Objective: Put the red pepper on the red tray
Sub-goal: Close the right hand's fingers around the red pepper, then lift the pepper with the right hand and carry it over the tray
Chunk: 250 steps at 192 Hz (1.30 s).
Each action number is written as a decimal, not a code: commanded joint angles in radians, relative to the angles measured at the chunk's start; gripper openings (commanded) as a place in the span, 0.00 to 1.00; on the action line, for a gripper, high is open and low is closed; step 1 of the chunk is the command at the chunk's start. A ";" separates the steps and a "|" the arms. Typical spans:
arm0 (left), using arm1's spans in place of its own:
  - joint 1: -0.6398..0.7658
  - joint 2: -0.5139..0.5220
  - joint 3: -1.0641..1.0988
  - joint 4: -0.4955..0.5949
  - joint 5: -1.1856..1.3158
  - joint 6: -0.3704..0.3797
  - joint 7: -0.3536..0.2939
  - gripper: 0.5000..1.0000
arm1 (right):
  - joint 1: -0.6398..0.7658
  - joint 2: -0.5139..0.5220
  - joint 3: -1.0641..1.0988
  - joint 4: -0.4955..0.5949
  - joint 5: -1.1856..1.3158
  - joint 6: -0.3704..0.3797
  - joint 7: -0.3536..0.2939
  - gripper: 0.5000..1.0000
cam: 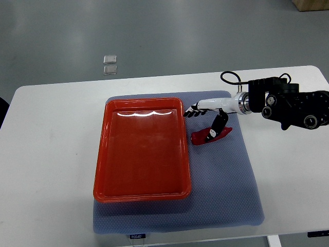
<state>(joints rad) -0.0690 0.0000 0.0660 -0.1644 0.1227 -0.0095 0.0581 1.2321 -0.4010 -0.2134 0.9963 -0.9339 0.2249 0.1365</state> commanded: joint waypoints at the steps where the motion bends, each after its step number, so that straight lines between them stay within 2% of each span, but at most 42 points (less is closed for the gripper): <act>1: 0.000 0.000 0.000 0.002 0.000 0.000 0.000 1.00 | -0.008 0.002 -0.003 0.001 -0.008 -0.001 0.000 0.81; 16: 0.000 0.000 0.000 0.002 0.000 0.000 0.000 1.00 | -0.010 -0.001 -0.006 0.001 -0.029 -0.001 0.000 0.79; 40: 0.005 0.000 0.000 0.002 0.000 0.000 0.002 1.00 | -0.010 -0.007 -0.053 -0.001 -0.062 -0.009 0.000 0.68; 86: 0.006 0.000 0.001 0.002 0.000 0.000 0.000 1.00 | -0.010 -0.032 -0.057 0.016 -0.065 -0.009 0.000 0.67; 107: 0.008 0.000 0.001 0.003 0.000 0.000 0.002 1.00 | -0.010 -0.042 -0.055 0.022 -0.065 -0.009 0.000 0.62; 124: 0.008 0.000 0.001 0.002 0.000 0.000 0.000 1.00 | -0.010 -0.042 -0.057 0.024 -0.065 -0.009 0.000 0.53; 139: 0.008 0.000 0.001 0.003 0.000 0.000 0.000 1.00 | -0.011 -0.042 -0.057 0.024 -0.065 -0.010 0.000 0.36; 154: 0.008 0.000 0.001 0.003 0.000 0.002 0.000 1.00 | -0.011 -0.041 -0.055 0.025 -0.065 -0.010 0.002 0.32; 199: 0.008 0.000 0.001 0.003 0.000 0.005 0.000 1.00 | -0.022 -0.038 -0.055 0.025 -0.066 -0.018 0.002 0.32; 208: 0.008 0.000 0.001 0.003 0.000 0.005 0.000 1.00 | -0.023 -0.036 -0.057 0.024 -0.066 -0.026 0.002 0.25; 210: 0.008 0.000 0.001 0.003 0.000 0.005 0.000 1.00 | -0.025 -0.036 -0.057 0.024 -0.068 -0.029 0.002 0.19; 212: 0.008 0.000 0.001 0.003 0.000 0.005 0.000 1.00 | -0.025 -0.036 -0.057 0.024 -0.068 -0.029 0.002 0.19; 219: 0.008 0.000 0.001 0.003 0.000 0.005 0.000 1.00 | -0.028 -0.036 -0.057 0.024 -0.074 -0.033 0.002 0.09; 234: 0.008 0.000 0.001 0.003 0.000 0.005 0.000 1.00 | -0.028 -0.041 -0.055 0.024 -0.077 -0.039 0.003 0.02; 250: 0.008 0.000 0.001 0.003 0.000 0.005 0.000 1.00 | -0.025 -0.047 -0.050 0.024 -0.075 -0.042 0.003 0.00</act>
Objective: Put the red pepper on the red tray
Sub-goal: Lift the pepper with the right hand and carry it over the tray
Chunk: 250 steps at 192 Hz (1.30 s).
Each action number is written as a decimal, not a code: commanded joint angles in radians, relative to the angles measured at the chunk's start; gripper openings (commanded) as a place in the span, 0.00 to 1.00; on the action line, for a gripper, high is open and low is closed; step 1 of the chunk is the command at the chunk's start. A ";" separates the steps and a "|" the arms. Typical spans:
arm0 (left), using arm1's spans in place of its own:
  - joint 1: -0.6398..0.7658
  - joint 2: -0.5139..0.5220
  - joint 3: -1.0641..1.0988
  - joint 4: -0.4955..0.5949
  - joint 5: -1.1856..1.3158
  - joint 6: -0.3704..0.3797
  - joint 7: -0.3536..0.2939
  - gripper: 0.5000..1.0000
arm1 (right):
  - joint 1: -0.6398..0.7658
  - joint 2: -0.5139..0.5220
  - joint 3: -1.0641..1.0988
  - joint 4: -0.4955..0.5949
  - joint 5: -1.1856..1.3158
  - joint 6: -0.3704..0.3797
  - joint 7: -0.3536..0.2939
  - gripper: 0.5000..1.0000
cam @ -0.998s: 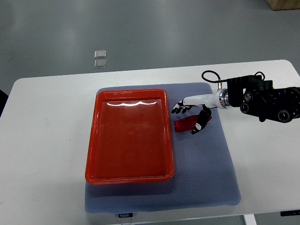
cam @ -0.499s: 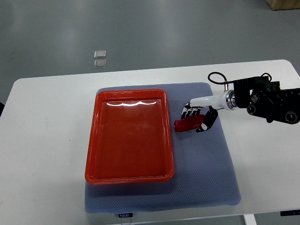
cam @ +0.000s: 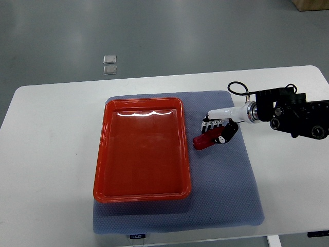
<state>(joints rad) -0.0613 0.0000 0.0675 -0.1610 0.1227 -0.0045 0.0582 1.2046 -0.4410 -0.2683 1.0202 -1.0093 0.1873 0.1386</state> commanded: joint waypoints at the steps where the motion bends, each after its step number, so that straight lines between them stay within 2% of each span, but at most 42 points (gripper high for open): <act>1: 0.000 0.000 0.000 0.000 0.000 0.000 0.000 1.00 | 0.003 -0.007 0.004 0.000 0.000 -0.005 0.001 0.00; 29: 0.000 0.000 0.002 0.000 0.000 0.000 0.000 1.00 | 0.021 -0.038 0.014 0.011 0.003 0.004 0.001 0.00; 53: 0.000 0.000 0.002 0.000 0.000 0.000 0.000 1.00 | 0.087 -0.067 0.018 0.064 0.024 0.008 0.001 0.00; 92: 0.000 0.000 0.002 -0.003 0.000 0.000 0.000 1.00 | 0.187 -0.038 0.015 0.072 0.083 0.012 0.001 0.00; 134: 0.000 0.000 0.000 -0.003 0.000 0.000 0.002 1.00 | 0.245 0.123 -0.005 0.011 0.130 0.015 -0.002 0.01; 196: -0.002 0.000 0.002 -0.003 0.000 0.000 0.002 1.00 | 0.225 0.441 -0.046 -0.172 0.163 -0.006 -0.001 0.01; 231: -0.002 0.000 0.002 -0.003 0.000 0.000 0.002 1.00 | 0.178 0.441 -0.048 -0.220 0.159 -0.011 -0.001 0.01; 250: -0.002 0.000 0.002 -0.003 0.000 0.000 0.002 1.00 | 0.136 0.441 -0.048 -0.255 0.150 -0.043 -0.001 0.03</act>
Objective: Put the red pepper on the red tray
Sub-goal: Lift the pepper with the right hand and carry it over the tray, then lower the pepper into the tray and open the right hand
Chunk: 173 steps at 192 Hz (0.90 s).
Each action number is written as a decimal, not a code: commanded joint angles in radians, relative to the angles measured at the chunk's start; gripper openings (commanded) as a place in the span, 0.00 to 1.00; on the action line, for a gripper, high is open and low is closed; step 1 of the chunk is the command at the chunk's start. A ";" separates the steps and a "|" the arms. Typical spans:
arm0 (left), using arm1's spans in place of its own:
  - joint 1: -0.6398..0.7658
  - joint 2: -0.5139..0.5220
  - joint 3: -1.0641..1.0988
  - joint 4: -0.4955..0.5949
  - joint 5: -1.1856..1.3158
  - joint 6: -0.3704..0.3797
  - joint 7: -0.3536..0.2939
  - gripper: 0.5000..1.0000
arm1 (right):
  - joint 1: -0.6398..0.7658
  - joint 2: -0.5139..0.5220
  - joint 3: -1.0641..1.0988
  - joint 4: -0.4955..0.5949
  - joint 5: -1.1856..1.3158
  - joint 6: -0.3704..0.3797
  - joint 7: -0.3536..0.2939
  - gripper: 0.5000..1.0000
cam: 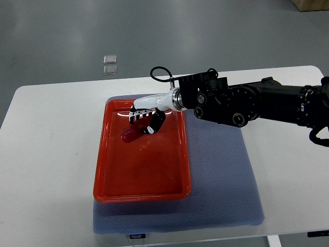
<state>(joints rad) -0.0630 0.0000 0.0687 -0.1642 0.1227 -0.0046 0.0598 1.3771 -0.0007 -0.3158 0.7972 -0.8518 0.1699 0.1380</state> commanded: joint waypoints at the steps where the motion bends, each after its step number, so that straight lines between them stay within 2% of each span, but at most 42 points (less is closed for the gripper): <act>1: 0.000 0.000 0.000 0.000 0.000 0.000 0.000 1.00 | -0.036 0.001 0.000 -0.032 -0.007 -0.026 0.000 0.03; 56: 0.000 0.000 -0.001 -0.001 0.000 0.000 0.000 1.00 | -0.085 0.001 0.000 -0.044 -0.007 -0.033 0.000 0.05; 116: 0.000 0.000 0.002 0.002 0.000 0.000 0.000 1.00 | -0.116 0.001 0.000 -0.055 0.002 -0.059 0.000 0.22; 148: 0.000 0.000 0.002 0.002 0.000 0.000 0.000 1.00 | -0.116 0.001 0.006 -0.061 0.005 -0.058 0.002 0.52; 156: 0.000 0.000 0.003 0.002 0.000 0.000 0.000 1.00 | -0.116 0.001 0.012 -0.062 0.007 -0.059 0.002 0.56; 173: -0.001 0.000 0.003 0.002 -0.002 0.001 0.000 1.00 | -0.118 0.001 0.018 -0.062 0.008 -0.059 0.006 0.59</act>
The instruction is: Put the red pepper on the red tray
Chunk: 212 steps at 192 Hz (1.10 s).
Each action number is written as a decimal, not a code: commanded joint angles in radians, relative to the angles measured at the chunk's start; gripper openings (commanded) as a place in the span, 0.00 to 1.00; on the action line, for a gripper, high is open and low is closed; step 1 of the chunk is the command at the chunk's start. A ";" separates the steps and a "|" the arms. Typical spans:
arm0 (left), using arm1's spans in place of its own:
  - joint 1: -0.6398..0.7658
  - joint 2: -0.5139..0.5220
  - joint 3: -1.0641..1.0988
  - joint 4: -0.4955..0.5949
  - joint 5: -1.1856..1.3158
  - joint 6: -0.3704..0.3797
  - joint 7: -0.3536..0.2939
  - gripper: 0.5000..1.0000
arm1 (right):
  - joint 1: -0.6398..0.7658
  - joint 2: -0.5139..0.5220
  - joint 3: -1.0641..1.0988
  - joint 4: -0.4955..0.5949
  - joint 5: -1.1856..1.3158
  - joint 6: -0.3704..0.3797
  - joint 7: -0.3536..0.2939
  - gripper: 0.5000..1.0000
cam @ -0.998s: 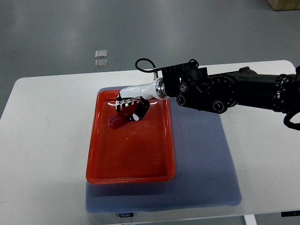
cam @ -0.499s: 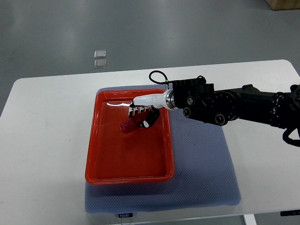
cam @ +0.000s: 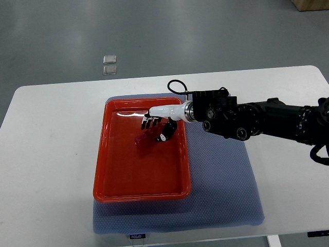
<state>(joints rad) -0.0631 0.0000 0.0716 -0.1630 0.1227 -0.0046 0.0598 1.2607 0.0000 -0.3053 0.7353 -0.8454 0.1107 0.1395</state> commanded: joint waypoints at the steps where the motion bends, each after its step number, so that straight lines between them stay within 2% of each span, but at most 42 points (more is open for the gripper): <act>1: -0.001 0.000 0.001 0.000 -0.002 0.002 0.000 1.00 | -0.001 0.000 0.009 -0.001 0.002 0.000 0.005 0.59; 28: -0.001 0.000 0.001 0.000 -0.002 0.003 0.000 1.00 | -0.003 0.000 0.083 0.001 0.023 -0.002 0.009 0.64; 59: -0.001 0.000 -0.001 0.002 0.000 0.003 0.000 1.00 | -0.063 0.000 0.322 0.001 0.089 -0.016 0.012 0.64; 78: -0.001 0.000 0.001 0.000 0.000 0.003 0.000 1.00 | -0.149 0.000 0.511 0.001 0.143 -0.069 0.017 0.64; 88: -0.001 0.000 0.001 0.000 -0.001 0.003 0.000 1.00 | -0.216 0.000 0.666 0.001 0.175 -0.089 0.046 0.64; 109: -0.001 0.000 0.001 0.000 0.000 0.003 0.000 1.00 | -0.342 0.000 0.957 0.007 0.242 -0.095 0.115 0.64; 131: -0.001 0.000 0.001 0.000 0.000 0.003 0.000 1.00 | -0.474 0.000 1.218 0.012 0.336 -0.088 0.149 0.64; 137: -0.001 0.000 -0.001 0.000 0.000 0.003 0.000 1.00 | -0.503 0.000 1.278 0.012 0.370 -0.085 0.150 0.67; 140: -0.001 0.000 -0.001 0.000 0.000 0.003 0.000 1.00 | -0.521 0.000 1.311 0.013 0.397 -0.083 0.150 0.73; 157: -0.001 0.000 0.000 0.000 0.000 0.003 0.000 1.00 | -0.578 0.000 1.376 0.013 0.502 -0.080 0.152 0.80; 180: -0.001 0.000 -0.001 0.000 -0.002 0.003 0.000 1.00 | -0.624 0.000 1.393 0.013 0.600 -0.066 0.152 0.81; 212: -0.001 0.000 -0.001 0.000 -0.001 0.003 0.000 1.00 | -0.639 0.000 1.391 0.013 0.611 -0.060 0.157 0.83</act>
<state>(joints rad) -0.0644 0.0000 0.0713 -0.1627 0.1225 -0.0014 0.0599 0.6268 0.0001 1.0880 0.7487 -0.2406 0.0455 0.2953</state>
